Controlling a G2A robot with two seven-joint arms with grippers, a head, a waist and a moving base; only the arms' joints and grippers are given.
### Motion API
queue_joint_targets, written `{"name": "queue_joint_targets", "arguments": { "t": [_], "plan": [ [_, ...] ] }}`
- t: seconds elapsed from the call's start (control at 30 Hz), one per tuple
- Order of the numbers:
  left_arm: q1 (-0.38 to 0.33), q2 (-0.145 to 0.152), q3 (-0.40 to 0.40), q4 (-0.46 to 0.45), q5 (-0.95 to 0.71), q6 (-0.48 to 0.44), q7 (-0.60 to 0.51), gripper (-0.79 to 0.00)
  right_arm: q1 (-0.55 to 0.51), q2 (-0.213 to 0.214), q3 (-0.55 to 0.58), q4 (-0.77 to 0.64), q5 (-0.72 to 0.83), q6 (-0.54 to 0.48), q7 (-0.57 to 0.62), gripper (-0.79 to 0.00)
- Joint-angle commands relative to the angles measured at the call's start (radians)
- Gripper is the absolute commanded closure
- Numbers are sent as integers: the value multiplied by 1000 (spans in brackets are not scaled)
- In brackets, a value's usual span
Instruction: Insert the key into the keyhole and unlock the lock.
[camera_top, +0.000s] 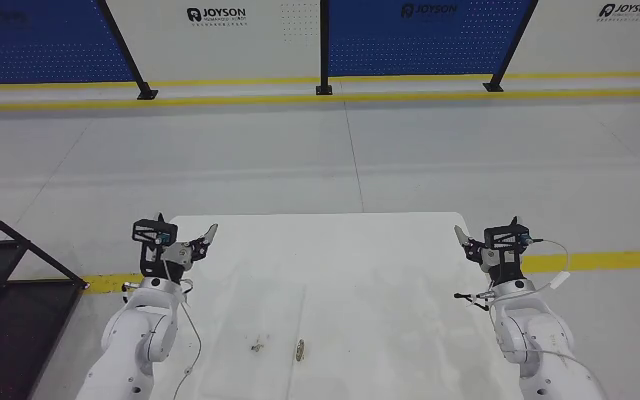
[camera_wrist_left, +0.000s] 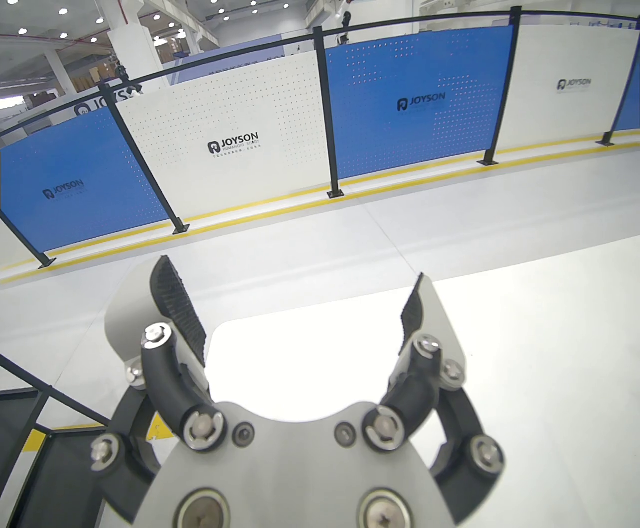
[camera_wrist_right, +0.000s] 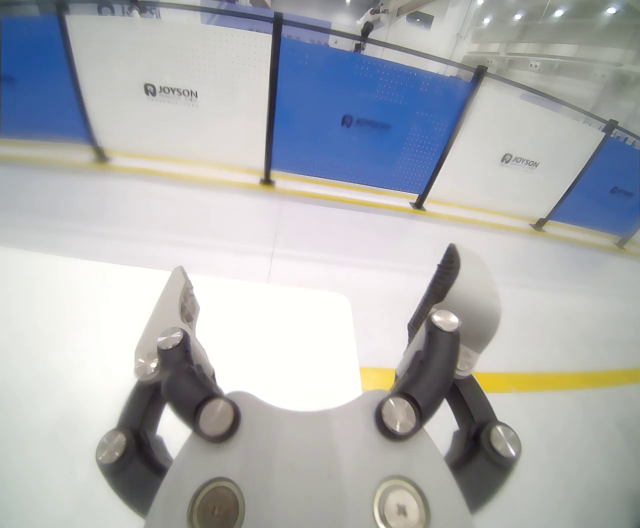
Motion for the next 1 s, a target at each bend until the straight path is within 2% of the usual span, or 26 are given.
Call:
{"name": "queue_joint_targets", "arguments": {
  "t": [0.0, 0.2, 0.27, 0.37, 0.47, 0.53, 0.57, 0.77, 0.93, 0.97],
  "plan": [
    [86, 5, -28, -55, 56, -43, 6, -785, 0, 0, 0, 0, 0, 0, 0, -785],
    [407, 10, -99, -195, 168, -97, 53, -785, 0, 0, 0, 0, 0, 0, 0, -785],
    [493, 10, -105, -224, 204, -122, 51, -785, 0, 0, 0, 0, 0, 0, 0, -785],
    [585, 15, -95, -257, 254, -228, 32, -785, 0, 0, 0, 0, 0, 0, 0, -785],
    [585, 14, -59, -260, 293, -274, -47, -785, 0, 0, 0, 0, 0, 0, 0, -785],
    [585, 9, -35, -275, 306, -244, -72, -785, 0, 0, 0, 0, 0, 0, 0, -785],
    [585, 7, -11, -273, 286, -259, -91, -785, 0, 0, 0, 0, 0, 0, 0, -785],
    [585, 1, 44, -322, 190, -289, -335, -785, 0, 0, 0, 0, 0, 0, 0, -785],
    [560, -4, 77, -341, 168, -224, -471, -785, 0, 0, 0, 0, 0, 0, 0, -785],
    [547, -4, 87, -338, 174, -215, -494, -748, 0, 0, 0, 0, 0, 0, 0, -785]
  ]
}}
